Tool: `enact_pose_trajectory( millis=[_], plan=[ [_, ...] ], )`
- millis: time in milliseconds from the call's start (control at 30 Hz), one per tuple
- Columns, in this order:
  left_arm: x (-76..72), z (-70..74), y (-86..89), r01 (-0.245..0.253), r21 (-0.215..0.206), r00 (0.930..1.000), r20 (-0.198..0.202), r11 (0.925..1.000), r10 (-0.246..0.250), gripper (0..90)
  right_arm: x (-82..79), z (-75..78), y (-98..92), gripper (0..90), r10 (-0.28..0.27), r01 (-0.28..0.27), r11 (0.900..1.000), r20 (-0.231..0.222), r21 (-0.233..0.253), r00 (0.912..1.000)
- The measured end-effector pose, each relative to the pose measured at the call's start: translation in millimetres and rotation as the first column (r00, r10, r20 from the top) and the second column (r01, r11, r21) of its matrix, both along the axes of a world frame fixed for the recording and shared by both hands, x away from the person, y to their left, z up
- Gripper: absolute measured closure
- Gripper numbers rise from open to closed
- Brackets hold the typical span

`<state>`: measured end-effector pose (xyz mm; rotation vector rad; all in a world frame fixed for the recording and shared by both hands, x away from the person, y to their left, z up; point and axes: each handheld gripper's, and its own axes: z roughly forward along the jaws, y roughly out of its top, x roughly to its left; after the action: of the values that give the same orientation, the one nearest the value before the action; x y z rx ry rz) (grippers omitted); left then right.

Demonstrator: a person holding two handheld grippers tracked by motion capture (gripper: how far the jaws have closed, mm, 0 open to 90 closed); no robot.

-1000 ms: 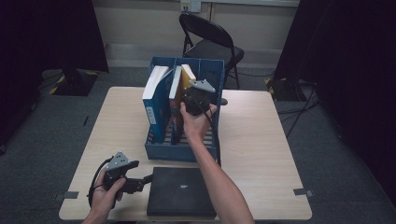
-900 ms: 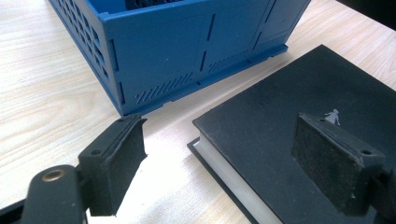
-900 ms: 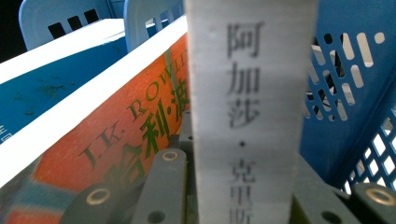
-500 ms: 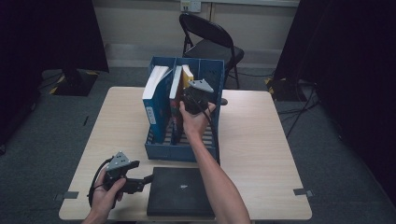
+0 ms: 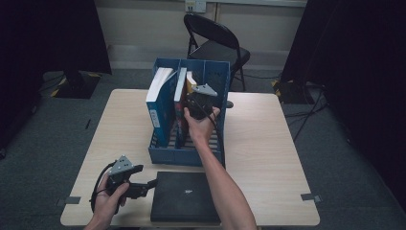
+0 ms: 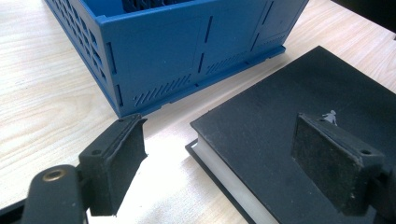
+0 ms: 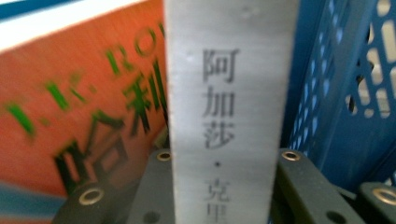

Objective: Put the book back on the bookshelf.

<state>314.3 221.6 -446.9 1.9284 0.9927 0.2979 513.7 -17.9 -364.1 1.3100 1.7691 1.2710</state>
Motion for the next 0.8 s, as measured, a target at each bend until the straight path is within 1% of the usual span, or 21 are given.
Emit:
enact_pose_trajectory(
  millis=[67,100,167,233,367,567,667,767,800],
  plan=[
    [0.0,0.3,0.4,0.001,0.0,1.0,0.0,1.0,-0.001,17.3,1.0,-5.3,-0.4,71.9,0.003,-0.003,1.0,-0.021,-0.003,0.9998],
    [-0.1,0.4,0.5,0.001,0.001,1.0,0.001,1.0,-0.001,17.3,1.1,-6.9,-0.7,71.8,0.006,-0.006,1.0,-0.025,-0.005,0.9997],
    [0.1,0.3,0.9,-0.001,0.002,1.0,0.001,1.0,0.001,17.3,0.9,-7.8,-1.6,71.8,0.011,-0.011,1.0,-0.021,-0.004,0.9997],
    [0.0,0.3,0.6,-0.001,0.0,1.0,0.0,1.0,0.001,17.3,0.8,-7.3,-2.7,71.5,0.017,-0.017,1.0,-0.028,-0.002,0.9995],
    [-0.4,0.1,0.0,0.001,-0.001,1.0,0.001,1.0,-0.001,17.3,-2.4,-7.7,-5.0,68.9,0.031,-0.031,1.0,-0.027,-0.001,0.9992],
    [-0.6,0.1,-0.9,0.004,0.002,1.0,0.0,1.0,-0.004,17.3,-9.5,-5.2,-8.2,65.1,0.06,-0.06,0.998,-0.029,0.009,0.9978],
    [-0.4,-0.1,-1.4,0.005,0.003,1.0,-0.001,1.0,-0.005,17.3,-11.0,-1.4,-9.5,64.6,0.058,-0.057,0.998,-0.026,0.019,0.998],
    [-0.5,-0.1,-1.5,0.005,0.001,1.0,-0.001,1.0,-0.005,17.3,-10.9,1.4,-9.6,64.0,0.052,-0.052,0.999,-0.028,0.011,0.9982],
    [-0.5,-0.2,-1.4,0.005,0.002,1.0,-0.001,1.0,-0.005,17.3,-11.1,2.3,-10.0,63.2,0.051,-0.05,0.999,-0.028,0.019,0.9983]
  ],
)
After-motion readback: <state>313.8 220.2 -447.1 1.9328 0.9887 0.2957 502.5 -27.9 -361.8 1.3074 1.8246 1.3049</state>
